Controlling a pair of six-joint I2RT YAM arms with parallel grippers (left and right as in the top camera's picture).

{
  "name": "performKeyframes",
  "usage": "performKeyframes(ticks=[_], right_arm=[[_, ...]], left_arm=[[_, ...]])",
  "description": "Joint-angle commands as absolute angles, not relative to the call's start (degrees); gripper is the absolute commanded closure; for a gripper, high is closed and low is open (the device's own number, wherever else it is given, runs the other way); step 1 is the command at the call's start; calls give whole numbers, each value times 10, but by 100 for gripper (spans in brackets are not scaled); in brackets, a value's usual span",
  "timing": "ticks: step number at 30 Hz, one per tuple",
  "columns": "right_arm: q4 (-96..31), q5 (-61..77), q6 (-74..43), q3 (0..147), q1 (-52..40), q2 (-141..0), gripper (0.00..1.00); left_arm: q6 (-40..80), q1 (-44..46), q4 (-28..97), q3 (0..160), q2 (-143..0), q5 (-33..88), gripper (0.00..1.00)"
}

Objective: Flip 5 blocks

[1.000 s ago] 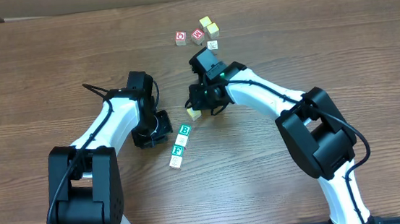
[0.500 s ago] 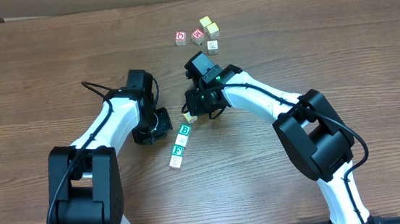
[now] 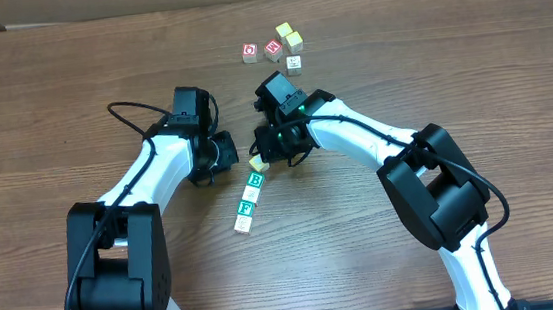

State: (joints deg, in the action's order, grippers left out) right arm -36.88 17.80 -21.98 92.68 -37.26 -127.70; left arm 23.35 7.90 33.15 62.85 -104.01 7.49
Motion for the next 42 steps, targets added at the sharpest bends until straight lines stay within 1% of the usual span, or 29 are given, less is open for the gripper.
performKeyframes(ticks=[1, 6, 11, 17, 20, 29, 42], right_arm=[[-367, 192, -194, 938, -376, -1280, 93], [-368, 192, -199, 939, -367, -1270, 89], [-383, 192, -239, 939, -346, -1253, 88], [-418, 194, -240, 939, -331, -1252, 88], [-426, 194, -240, 939, -326, -1252, 88], [-428, 194, -240, 939, -324, -1252, 88], [-428, 194, -240, 939, -324, -1252, 87]], left_arm=[[218, 87, 318, 624, -1035, 96, 95], [218, 104, 291, 623, -1035, 99, 96], [218, 124, 265, 623, -1038, 97, 96], [219, 135, 259, 623, -1051, 46, 96], [219, 135, 256, 623, -1061, 45, 96], [218, 135, 268, 623, -1067, 116, 96], [219, 135, 309, 623, -1067, 116, 96]])
